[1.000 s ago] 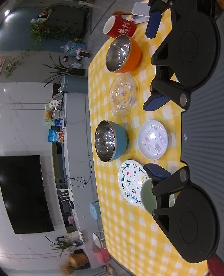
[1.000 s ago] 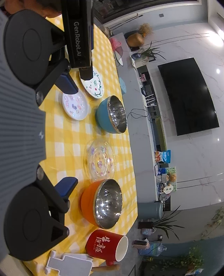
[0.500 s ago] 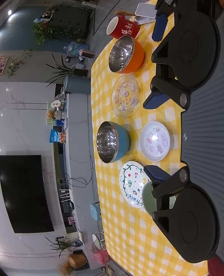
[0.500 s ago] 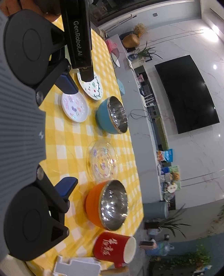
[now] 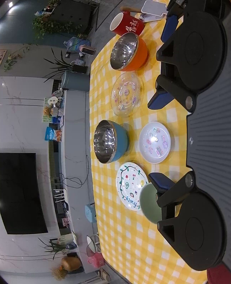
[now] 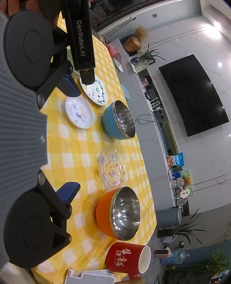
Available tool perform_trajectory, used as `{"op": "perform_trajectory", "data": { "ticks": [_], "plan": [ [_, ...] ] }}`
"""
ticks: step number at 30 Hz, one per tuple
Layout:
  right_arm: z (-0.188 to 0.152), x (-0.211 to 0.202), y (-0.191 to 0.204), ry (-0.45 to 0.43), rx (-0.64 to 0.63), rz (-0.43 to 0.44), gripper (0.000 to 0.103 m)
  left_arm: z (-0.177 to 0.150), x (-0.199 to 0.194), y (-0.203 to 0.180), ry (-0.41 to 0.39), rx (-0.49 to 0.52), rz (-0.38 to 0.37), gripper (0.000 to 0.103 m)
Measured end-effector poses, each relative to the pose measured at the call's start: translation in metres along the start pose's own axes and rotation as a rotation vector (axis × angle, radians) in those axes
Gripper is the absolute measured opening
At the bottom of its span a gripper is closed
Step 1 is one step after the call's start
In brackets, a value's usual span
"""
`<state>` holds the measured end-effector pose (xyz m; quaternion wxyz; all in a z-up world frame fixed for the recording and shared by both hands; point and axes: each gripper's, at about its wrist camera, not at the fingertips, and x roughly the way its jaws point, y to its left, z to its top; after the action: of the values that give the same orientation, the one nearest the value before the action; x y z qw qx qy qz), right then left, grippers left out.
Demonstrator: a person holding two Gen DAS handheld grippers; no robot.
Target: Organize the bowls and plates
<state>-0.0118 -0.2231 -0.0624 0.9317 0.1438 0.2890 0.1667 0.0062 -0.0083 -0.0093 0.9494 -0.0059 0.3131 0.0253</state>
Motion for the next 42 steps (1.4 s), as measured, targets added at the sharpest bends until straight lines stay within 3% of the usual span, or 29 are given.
{"op": "perform_trajectory", "data": {
  "ticks": [6,29,40,42],
  "plan": [
    [-0.001,0.001,-0.001,0.009,0.012,0.003,0.100,0.000,0.001,-0.002,0.017,-0.007,0.007,0.095],
    [0.001,0.000,-0.001,-0.005,0.015,0.025,0.100,0.002,0.005,0.011,0.061,-0.067,-0.093,0.095],
    [-0.001,0.002,-0.001,0.006,0.048,0.021,0.100,0.001,0.008,0.013,0.088,-0.097,-0.097,0.095],
    [-0.001,0.002,-0.001,0.006,0.051,0.020,0.100,0.001,0.009,0.014,0.098,-0.109,-0.107,0.091]
  ]
}}
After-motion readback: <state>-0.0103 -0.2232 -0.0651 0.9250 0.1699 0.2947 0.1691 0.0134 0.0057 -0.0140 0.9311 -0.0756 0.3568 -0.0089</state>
